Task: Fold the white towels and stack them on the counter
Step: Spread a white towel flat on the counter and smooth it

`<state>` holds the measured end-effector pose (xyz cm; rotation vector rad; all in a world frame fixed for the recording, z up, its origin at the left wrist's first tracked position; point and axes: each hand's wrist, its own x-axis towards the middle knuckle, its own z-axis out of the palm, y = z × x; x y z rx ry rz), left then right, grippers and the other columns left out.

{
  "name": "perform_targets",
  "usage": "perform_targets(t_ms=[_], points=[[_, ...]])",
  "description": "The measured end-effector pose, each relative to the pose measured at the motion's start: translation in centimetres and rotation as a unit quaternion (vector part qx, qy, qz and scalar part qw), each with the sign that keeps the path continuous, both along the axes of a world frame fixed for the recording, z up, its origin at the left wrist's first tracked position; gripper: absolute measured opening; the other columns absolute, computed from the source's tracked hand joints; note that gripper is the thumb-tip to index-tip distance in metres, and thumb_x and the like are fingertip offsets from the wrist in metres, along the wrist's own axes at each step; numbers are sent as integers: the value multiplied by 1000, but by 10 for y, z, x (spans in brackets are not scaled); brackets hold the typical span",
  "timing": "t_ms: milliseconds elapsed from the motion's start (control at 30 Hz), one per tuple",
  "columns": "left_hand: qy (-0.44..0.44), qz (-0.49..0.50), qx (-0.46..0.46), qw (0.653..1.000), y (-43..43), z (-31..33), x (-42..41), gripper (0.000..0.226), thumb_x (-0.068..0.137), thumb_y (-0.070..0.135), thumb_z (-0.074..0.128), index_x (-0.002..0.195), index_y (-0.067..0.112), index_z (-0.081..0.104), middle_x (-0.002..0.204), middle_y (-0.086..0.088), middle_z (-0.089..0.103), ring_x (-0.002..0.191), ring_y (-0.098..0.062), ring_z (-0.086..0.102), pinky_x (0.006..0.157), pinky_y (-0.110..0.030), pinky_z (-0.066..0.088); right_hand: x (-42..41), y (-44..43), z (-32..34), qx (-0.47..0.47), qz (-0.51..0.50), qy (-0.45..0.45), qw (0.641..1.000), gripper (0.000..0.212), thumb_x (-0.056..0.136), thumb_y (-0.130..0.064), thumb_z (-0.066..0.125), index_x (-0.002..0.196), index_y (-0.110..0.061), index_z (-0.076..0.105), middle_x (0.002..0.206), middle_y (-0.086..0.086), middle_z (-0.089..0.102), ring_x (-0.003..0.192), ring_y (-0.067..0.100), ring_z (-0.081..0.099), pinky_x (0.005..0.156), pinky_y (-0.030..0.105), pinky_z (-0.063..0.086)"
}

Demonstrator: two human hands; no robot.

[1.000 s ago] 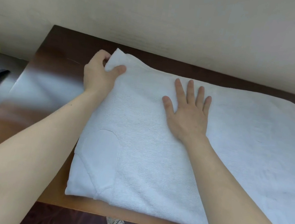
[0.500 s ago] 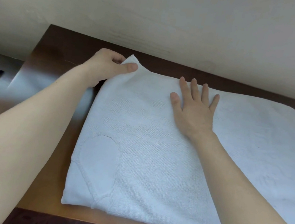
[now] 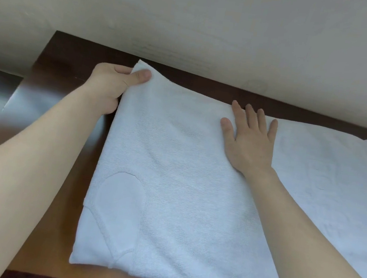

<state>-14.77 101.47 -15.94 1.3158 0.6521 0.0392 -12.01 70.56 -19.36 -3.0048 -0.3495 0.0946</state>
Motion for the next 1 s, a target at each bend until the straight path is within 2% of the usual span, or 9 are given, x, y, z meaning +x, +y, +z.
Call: perform_targets(t_ms=[67, 167, 300, 400, 500, 600, 733, 833, 1000], points=[[5, 29, 67, 997, -7, -5, 1, 19, 75, 21, 86, 86, 14, 73, 74, 8, 76, 74, -6, 74, 59, -16, 55, 0, -4, 0, 2, -13, -2, 1000, 70, 93, -70, 2, 155, -39, 14, 164, 1, 17, 152, 25, 6, 121, 51, -4], [19, 18, 356, 934, -22, -15, -2, 21, 80, 34, 81, 95, 19, 78, 95, 12, 73, 86, 0, 67, 71, -5, 44, 1, -5, 3, 3, -31, 21, 999, 71, 94, -69, 4, 156, -37, 11, 166, 2, 10, 152, 26, 0, 121, 51, -6], [20, 6, 509, 861, -37, -12, -4, 59, 88, 35, 73, 139, 14, 51, 142, -11, 48, 120, -24, 53, 99, -34, 42, -13, 8, 11, 30, -24, -3, 999, 68, 95, -69, 4, 156, -40, 3, 166, -2, 2, 152, 27, -10, 119, 54, -12], [-66, -58, 621, 779, -69, -4, -16, 58, 98, 40, 53, 149, 14, 40, 155, -12, 38, 144, -30, 33, 111, -45, 31, -32, 27, 10, 28, 40, -6, 999, 66, 95, -69, 2, 155, -43, 2, 166, -2, 0, 152, 27, -10, 118, 55, -13], [-58, -248, 638, 727, -102, -22, -41, 61, 102, 53, 33, 158, 30, 21, 166, -6, 15, 153, -26, 7, 123, -44, 8, -32, 29, 4, 26, 34, 23, 999, 66, 93, -72, 2, 154, -46, -2, 166, -4, -4, 152, 24, -12, 118, 54, -15], [30, -281, 676, 680, -82, -39, -48, 69, 99, 61, 19, 160, 29, 10, 168, -3, 4, 154, -24, -1, 124, -44, 0, -26, 18, 1, 21, 30, 28, 999, 66, 93, -72, 1, 154, -46, -4, 166, -5, -6, 151, 21, -13, 118, 52, -16], [122, -228, 659, 706, -37, -34, -54, 71, 99, 63, 13, 159, 26, 10, 168, -6, 3, 153, -35, -1, 123, -52, 1, -22, -6, 5, 3, -11, 41, 999, 68, 94, -69, 2, 156, -41, -3, 166, -2, -8, 151, 25, -13, 119, 53, -13], [73, -218, 694, 683, -65, -26, -77, 71, 100, 60, 15, 160, 22, 14, 167, -13, 5, 152, -36, -2, 122, -51, -2, -38, -4, 11, 15, -4, 30, 999, 69, 94, -70, 2, 155, -41, -4, 166, -4, -9, 151, 26, -14, 118, 54, -16], [30, -304, 670, 676, -131, -34, -120, 69, 99, 64, 11, 160, 32, 5, 168, -2, -3, 154, -24, -7, 124, -45, -3, -85, -6, 7, 5, 61, 31, 998, 66, 95, -68, 2, 156, -42, -2, 166, -4, -7, 152, 23, -11, 120, 52, -10]])
